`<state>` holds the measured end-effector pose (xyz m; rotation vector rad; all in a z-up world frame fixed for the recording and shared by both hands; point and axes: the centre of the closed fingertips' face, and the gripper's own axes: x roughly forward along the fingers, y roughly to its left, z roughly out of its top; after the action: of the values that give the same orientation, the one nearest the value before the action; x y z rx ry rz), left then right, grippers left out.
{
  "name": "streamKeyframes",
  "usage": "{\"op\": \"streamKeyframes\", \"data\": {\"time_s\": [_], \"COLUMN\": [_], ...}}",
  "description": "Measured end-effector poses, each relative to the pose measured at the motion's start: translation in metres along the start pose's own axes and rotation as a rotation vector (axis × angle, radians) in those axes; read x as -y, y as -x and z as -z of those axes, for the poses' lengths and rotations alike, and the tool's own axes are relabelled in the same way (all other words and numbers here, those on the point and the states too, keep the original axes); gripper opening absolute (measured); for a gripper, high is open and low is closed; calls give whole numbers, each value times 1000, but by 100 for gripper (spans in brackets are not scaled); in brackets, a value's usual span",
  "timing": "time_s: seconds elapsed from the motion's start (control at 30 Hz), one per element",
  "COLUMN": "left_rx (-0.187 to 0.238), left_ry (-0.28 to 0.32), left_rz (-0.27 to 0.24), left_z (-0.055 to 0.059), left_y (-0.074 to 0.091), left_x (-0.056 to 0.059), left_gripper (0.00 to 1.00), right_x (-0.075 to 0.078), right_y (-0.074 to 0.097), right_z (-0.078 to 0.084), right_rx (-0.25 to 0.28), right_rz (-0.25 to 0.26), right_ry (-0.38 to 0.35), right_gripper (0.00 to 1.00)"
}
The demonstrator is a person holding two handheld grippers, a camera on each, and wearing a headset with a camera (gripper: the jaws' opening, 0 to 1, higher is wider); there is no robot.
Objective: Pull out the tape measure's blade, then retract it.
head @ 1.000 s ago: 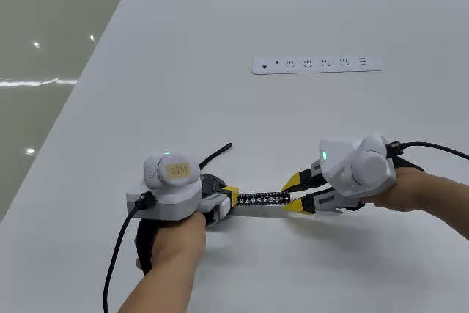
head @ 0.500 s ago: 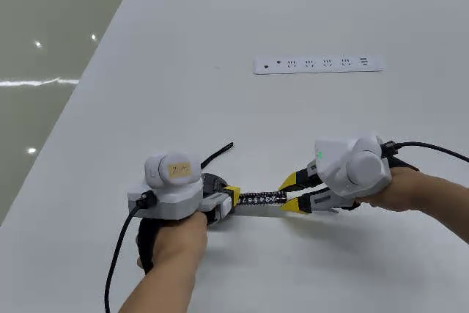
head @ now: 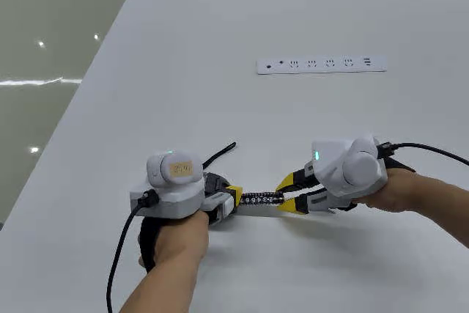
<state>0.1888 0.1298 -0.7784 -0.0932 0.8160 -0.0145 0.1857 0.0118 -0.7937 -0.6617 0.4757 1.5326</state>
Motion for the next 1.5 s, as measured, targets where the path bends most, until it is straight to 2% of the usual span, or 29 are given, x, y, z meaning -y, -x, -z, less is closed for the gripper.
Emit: {"op": "streamKeyframes", "data": {"time_s": [0.07,0.13,0.33,0.43,0.6,0.67,0.73,0.9,1.03,1.1,1.2,1.33,1.37,1.43,1.5], "left_rx": [0,0,1,1,1,1,2,3,1,2,2,1,1,1,1], "left_ry": [0,2,1,1,3,-1,-2,2,1,2,3,1,2,1,-1], "left_rz": [3,3,3,2,3,6,6,7,12,12,12,15,16,16,19], "left_z": [-2,0,1,1,1,-2,0,1,-3,0,0,-4,-1,0,-1], "left_y": [-2,5,6,0,5,-1,5,1,-4,5,9,3,-1,3,-1], "left_x": [1,3,3,-1,2,3,3,2,2,4,5,6,1,3,3], "left_gripper": [62,62,62,62,62,62,62,62,62,62,62,62,62,62,62], "right_x": [-1,-1,-1,-1,-1,-1,-2,-1,-3,-1,1,-1,-1,-1,0], "right_y": [1,0,-3,-5,-6,-7,-7,-10,-10,-13,-16,-16,-17,-19,-21], "right_z": [-3,-4,-4,-5,-7,-7,-9,-9,-13,-12,-11,-14,-15,-15,-15], "right_rx": [1,2,3,2,5,6,6,7,7,8,9,9,10,9,9], "right_rz": [0,0,-2,-3,-3,-3,-4,-5,-5,-5,-6,-7,-7,-9,-9], "right_ry": [0,-2,-3,-2,-5,-7,-9,-8,-7,-9,-10,-9,-10,-9,-10], "right_gripper": [14,14,14,14,14,14,14,14,14,14,14,14,14,14,14]}}
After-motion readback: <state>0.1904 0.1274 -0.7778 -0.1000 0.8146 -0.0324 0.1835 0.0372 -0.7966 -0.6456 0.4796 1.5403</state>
